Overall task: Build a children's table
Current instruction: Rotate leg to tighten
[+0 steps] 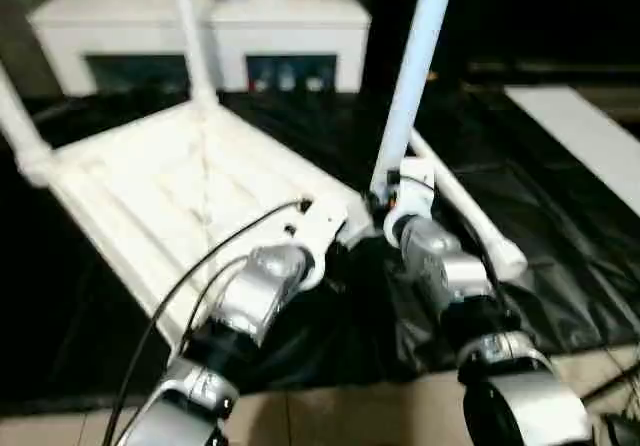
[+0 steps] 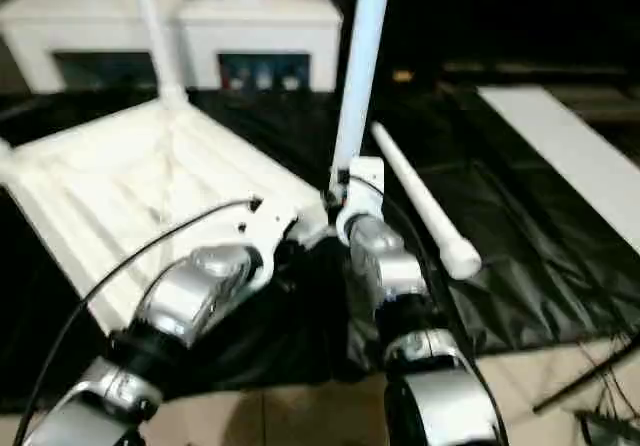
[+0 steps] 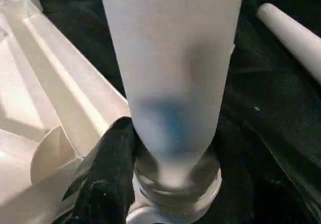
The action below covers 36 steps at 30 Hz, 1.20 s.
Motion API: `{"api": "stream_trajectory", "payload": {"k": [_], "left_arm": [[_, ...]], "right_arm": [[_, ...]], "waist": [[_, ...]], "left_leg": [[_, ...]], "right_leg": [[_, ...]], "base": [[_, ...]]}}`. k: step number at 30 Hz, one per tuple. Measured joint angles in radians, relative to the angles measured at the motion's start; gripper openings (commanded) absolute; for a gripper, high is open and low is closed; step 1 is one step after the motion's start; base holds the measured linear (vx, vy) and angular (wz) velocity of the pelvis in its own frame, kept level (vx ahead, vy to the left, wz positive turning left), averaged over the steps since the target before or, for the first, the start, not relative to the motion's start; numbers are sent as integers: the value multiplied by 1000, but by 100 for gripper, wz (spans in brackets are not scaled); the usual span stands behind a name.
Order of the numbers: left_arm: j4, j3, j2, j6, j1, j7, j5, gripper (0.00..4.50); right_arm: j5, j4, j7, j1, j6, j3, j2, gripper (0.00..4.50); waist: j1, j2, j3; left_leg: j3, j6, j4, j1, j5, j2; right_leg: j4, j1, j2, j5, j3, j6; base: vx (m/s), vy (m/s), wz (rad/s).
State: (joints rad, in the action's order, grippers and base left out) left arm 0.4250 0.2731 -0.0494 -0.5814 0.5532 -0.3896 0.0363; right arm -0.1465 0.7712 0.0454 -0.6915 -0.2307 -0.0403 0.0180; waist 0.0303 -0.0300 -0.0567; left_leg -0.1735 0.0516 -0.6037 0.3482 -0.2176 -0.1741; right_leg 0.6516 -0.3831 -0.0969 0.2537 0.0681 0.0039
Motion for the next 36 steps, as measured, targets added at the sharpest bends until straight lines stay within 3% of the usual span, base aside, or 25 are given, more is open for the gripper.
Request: {"api": "stream_trajectory", "payload": {"k": [1,2,4,9,13,15,17,20,24,28,36], "left_arm": [[-16,9,-11,0,-2,-6,2,0],[-40,15,-25,-3,-8,-17,3,0],[-62,17,-51,-4,-11,-24,9,0],[-156,35,-151,11,-50,-123,7,0],[-245,65,-262,43,-90,-261,-12,0],[-273,61,-333,61,-109,-327,-23,0],[-292,58,-413,83,-118,-411,-40,0],[-310,59,-472,112,-141,-505,-56,0],[-356,79,-522,131,-172,-631,-100,0],[-372,112,-513,130,-172,-661,-109,0],[-373,113,-518,130,-172,-667,-108,0]], "right_arm": [[1,-7,13,1,6,2,-3,270],[0,-25,38,14,16,7,-8,270],[0,-45,71,27,19,15,-6,289],[3,-189,185,118,-30,93,-81,320],[-1,-413,370,217,-110,181,-242,320],[-16,-493,485,276,-129,179,-353,320],[-52,-563,638,340,-110,182,-437,320],[-88,-612,787,386,-70,205,-488,320],[-106,-614,908,382,-38,239,-533,320],[-94,-603,936,363,-22,259,-534,320],[-48,-509,968,302,49,297,-501,320]], "waist": [[9,12,4],[11,14,7],[5,12,8],[3,14,6],[17,17,4],[26,19,4],[28,20,4],[21,24,5],[33,30,4],[47,30,2],[34,28,3]], "left_leg": [[23,10,3,6,8,0],[32,26,10,14,38,-4],[29,27,4,21,49,-5],[28,28,21,23,49,-8],[24,28,21,31,49,-19],[21,25,20,33,47,-19],[19,23,20,33,46,-19],[17,23,20,33,46,-19],[16,23,19,29,46,-20],[-2,23,19,24,46,-26],[-3,22,16,24,46,-26]], "right_leg": [[-3,-4,2,-2,16,0],[-10,-10,7,-19,26,-6],[-14,-17,7,-68,25,-11],[-28,-25,11,-73,27,-15],[-42,-25,19,-78,28,-21],[-45,-25,19,-77,26,-19],[-48,-24,19,-77,26,-19],[-49,-24,19,-78,25,-20],[-49,-20,19,-79,24,-21],[-49,-15,19,-78,15,-20],[-47,-15,20,-78,10,-16]], "base": [[86,-32,-32],[86,-32,-32],[0,0,0],[0,0,0],[0,0,0],[0,0,0],[0,0,0],[0,0,0],[0,0,0],[0,0,0],[0,0,0]]}}
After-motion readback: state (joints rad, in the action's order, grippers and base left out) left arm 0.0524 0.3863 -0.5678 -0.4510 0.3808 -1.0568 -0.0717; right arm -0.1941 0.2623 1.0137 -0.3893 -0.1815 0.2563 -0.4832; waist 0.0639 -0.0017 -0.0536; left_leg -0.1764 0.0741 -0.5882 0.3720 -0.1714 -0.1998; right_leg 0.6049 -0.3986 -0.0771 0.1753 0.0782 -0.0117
